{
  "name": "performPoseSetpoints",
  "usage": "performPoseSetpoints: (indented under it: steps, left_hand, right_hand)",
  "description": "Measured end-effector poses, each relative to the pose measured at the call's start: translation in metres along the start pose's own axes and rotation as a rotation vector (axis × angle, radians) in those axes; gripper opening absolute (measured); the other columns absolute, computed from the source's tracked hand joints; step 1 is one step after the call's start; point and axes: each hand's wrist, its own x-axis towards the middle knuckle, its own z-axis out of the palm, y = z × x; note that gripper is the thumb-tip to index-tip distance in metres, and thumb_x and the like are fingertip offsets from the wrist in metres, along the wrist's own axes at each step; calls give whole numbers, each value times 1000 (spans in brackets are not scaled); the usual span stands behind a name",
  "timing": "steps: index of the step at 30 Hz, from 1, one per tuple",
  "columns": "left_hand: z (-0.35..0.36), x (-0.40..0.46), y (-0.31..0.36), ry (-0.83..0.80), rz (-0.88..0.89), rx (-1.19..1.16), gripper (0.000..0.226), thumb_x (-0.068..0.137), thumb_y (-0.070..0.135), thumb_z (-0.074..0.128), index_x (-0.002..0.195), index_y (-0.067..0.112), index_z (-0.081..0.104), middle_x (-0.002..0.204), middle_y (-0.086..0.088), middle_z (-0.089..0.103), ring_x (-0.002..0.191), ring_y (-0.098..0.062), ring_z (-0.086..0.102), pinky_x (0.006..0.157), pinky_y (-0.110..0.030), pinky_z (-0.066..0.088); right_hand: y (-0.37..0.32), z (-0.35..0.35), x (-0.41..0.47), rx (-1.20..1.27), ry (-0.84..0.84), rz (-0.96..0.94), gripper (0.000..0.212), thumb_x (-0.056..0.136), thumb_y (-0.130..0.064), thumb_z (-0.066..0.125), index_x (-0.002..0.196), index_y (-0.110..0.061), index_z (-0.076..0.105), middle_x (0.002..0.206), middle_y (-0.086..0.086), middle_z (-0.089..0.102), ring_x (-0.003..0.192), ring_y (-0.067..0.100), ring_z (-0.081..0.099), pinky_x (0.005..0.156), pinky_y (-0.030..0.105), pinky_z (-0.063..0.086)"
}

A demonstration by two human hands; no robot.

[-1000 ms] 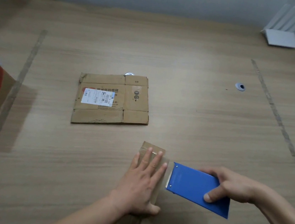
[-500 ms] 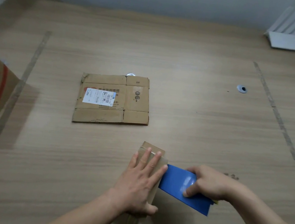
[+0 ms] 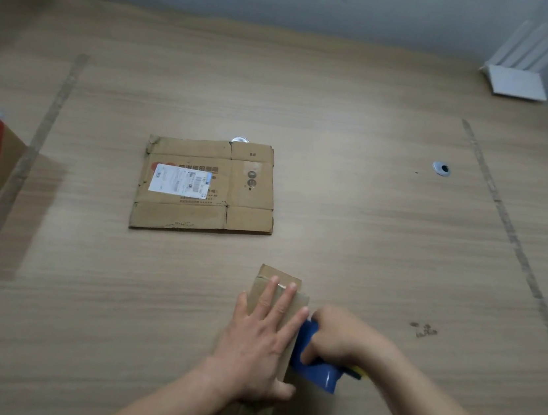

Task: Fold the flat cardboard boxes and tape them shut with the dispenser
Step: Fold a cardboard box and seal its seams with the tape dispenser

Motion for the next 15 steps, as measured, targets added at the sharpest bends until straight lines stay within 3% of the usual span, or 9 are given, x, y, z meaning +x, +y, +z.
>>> performPoseSetpoints:
  steps: [2, 5, 10, 13, 15]
  left_hand:
    - [-2, -2, 1, -17, -15, -33, 112, 73, 78, 47, 154, 31, -15, 156, -8, -39, 138, -34, -43, 111, -67, -3]
    - [-3, 5, 4, -26, -93, -70, 113, 74, 80, 46, 153, 33, -18, 153, -5, -44, 137, -33, -44, 113, -65, -3]
    - [-14, 28, -3, -1, -202, -79, 115, 73, 89, 38, 152, 32, -24, 151, -6, -46, 137, -35, -44, 113, -64, 1]
    - [-21, 46, -13, 19, -228, -59, 117, 72, 93, 30, 152, 27, -24, 154, -6, -41, 139, -36, -41, 113, -65, -1]
    - [-28, 53, -19, 24, -236, -67, 113, 76, 90, 28, 153, 23, -22, 156, -5, -38, 140, -35, -39, 113, -65, -5]
  right_hand:
    - [5, 16, 7, 58, 6, 8, 30, 74, -24, 83, 94, -21, 60, 90, 1, 69, 77, 14, 67, 56, 26, 53]
    - [26, 14, 0, 129, 107, 35, 43, 68, -31, 82, 106, -26, 63, 96, -3, 71, 83, 15, 69, 77, 40, 61]
    - [54, -13, -31, 211, 297, 6, 60, 69, -39, 78, 122, -46, 53, 106, -11, 65, 89, 10, 64, 84, 39, 56]
    - [70, -31, -51, 352, 328, -64, 68, 57, -43, 76, 123, -40, 61, 101, -13, 73, 87, 10, 70, 84, 40, 59]
    - [71, -42, -69, 442, 330, -142, 59, 59, -32, 75, 117, -39, 66, 94, -13, 76, 81, 8, 72, 77, 32, 59]
